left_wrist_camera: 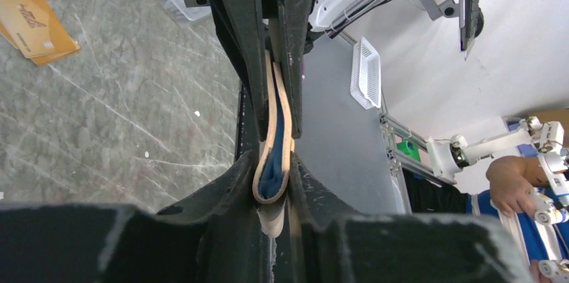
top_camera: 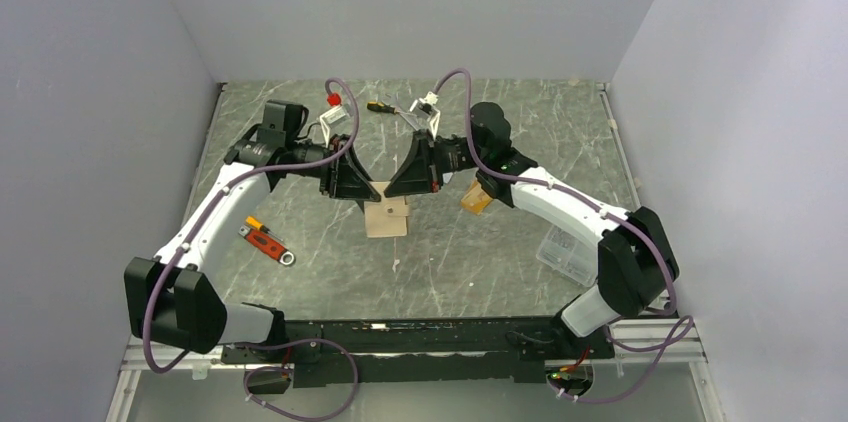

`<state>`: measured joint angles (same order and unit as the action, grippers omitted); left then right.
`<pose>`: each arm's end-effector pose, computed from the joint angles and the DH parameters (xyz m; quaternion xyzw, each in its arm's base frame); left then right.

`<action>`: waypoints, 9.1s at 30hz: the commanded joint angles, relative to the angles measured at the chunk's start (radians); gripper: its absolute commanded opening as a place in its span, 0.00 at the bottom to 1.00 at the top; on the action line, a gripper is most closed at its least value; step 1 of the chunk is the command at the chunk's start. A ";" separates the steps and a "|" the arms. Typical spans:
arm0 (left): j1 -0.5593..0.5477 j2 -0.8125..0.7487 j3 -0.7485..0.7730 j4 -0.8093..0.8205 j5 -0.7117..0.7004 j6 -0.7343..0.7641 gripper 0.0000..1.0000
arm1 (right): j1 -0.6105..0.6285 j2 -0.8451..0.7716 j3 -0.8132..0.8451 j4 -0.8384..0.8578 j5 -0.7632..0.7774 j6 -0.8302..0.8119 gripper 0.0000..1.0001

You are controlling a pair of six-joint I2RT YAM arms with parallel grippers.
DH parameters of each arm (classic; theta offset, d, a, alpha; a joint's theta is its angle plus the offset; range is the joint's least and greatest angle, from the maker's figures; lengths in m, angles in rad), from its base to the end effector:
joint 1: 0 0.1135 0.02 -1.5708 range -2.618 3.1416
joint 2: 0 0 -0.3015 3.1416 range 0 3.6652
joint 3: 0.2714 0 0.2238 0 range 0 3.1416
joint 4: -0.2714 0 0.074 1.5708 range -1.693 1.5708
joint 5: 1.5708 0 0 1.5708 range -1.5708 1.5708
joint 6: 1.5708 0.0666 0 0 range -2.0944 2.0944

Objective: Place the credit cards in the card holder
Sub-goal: Open the card holder, then place the card holder at the center of the board, then move the card holder to the center of the board, then pick up the credit card from the center of the board.

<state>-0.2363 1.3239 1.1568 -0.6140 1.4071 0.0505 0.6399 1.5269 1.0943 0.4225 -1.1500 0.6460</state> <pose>0.2074 -0.1175 0.3694 0.3469 0.6611 -0.6218 0.2367 0.2275 0.2451 0.3778 -0.3808 0.5976 0.6633 0.2408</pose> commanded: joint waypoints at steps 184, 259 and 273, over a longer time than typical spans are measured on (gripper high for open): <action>0.314 0.218 0.147 -0.097 -0.610 0.415 0.99 | 0.186 0.197 0.083 -0.609 1.272 -0.376 0.77; -0.082 0.456 -0.138 0.439 -1.099 1.019 0.84 | -0.058 0.739 0.306 -0.268 0.551 -0.005 0.56; -0.092 0.449 -0.077 0.340 -1.033 0.953 0.73 | -0.057 0.735 0.270 -0.261 0.541 0.008 0.56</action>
<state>-0.3309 1.7836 1.0462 -0.1734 0.3176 1.0485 0.5812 2.2330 1.4025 0.2089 -0.6228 0.6628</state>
